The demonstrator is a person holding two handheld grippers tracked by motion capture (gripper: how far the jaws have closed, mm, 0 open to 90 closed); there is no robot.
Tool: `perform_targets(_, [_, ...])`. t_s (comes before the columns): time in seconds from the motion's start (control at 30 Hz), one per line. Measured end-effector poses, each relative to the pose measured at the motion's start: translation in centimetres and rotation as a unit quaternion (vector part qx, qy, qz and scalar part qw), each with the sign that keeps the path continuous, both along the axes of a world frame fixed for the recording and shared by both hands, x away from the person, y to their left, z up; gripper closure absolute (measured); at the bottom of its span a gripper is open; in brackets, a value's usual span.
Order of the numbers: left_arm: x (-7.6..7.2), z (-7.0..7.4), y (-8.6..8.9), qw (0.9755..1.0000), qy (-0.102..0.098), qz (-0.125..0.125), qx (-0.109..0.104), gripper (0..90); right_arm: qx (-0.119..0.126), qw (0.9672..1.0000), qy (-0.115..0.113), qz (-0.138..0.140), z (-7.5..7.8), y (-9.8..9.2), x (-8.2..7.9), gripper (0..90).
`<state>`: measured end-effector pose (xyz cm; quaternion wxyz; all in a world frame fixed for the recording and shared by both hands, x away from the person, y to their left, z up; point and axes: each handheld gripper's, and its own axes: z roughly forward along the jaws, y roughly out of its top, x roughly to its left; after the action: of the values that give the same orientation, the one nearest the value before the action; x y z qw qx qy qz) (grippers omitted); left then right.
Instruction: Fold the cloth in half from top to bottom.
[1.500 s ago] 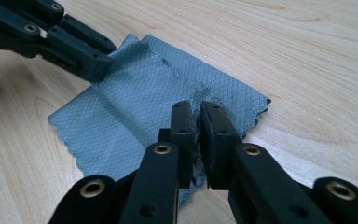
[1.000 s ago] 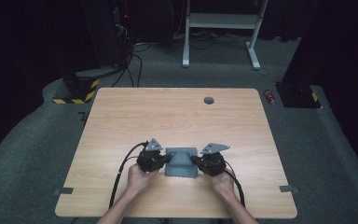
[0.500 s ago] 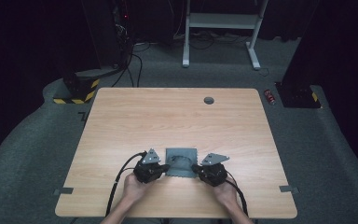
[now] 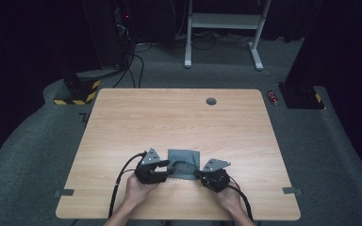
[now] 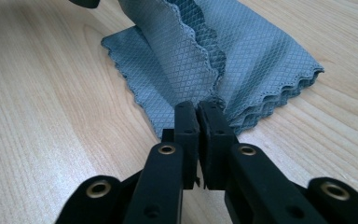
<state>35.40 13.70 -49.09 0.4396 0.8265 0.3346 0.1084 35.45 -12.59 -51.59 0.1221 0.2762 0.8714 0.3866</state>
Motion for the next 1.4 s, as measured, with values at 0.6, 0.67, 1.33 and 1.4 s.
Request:
perform_targets(0.6, [-1.4,-1.6,0.0,0.9971,0.037,-0.037,0.056,74.2,0.059,0.9979,0.009,-0.023,2.1,-1.4,-0.9,78.3])
perform_targets(0.67, [-1.8,-1.6,0.3,0.9973,0.04,-0.038,0.049,70.6,0.058,0.9977,0.011,-0.034,2.4,-1.2,-0.6,79.5])
perform_targets(1.33, [1.7,-0.5,-1.9,0.996,0.036,0.037,0.072,48.7,-0.008,0.9983,0.02,-0.053,0.5,2.3,-0.1,76.3])
perform_targets(1.4, [1.4,-1.0,-2.1,0.9945,0.036,0.032,0.093,48.2,-0.015,0.9985,0.015,-0.05,0.4,2.2,-0.3,75.1])
